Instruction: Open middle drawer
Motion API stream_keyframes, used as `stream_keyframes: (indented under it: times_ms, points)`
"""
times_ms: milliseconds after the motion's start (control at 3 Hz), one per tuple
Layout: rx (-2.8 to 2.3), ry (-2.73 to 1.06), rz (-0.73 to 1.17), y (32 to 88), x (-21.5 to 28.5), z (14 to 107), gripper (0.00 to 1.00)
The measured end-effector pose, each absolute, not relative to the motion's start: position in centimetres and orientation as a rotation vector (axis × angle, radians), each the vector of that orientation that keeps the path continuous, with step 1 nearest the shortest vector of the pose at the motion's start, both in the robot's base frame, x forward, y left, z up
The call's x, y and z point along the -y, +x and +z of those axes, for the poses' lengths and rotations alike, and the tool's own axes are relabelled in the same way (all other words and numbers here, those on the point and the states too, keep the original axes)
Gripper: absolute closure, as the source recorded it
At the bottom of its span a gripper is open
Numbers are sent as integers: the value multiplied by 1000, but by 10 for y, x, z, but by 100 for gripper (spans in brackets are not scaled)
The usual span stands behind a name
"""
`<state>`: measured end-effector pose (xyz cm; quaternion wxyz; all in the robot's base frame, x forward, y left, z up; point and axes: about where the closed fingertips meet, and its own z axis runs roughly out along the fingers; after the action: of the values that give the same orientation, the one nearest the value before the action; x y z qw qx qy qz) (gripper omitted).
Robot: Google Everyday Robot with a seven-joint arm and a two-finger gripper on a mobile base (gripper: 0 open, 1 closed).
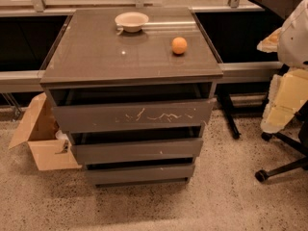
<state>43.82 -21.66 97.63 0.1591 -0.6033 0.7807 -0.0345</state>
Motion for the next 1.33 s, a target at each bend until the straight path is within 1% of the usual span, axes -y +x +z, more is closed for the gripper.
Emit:
stream_keyframes:
  times_ms: [333, 667, 1000, 1333]
  points:
    - [-2232, -1724, -99, 438, 217, 976, 18]
    - [-2231, -1724, -99, 438, 217, 976, 18]
    - [-2231, -1724, -99, 438, 217, 976, 0]
    - [-2202, -1758, -81, 441, 216, 963, 0]
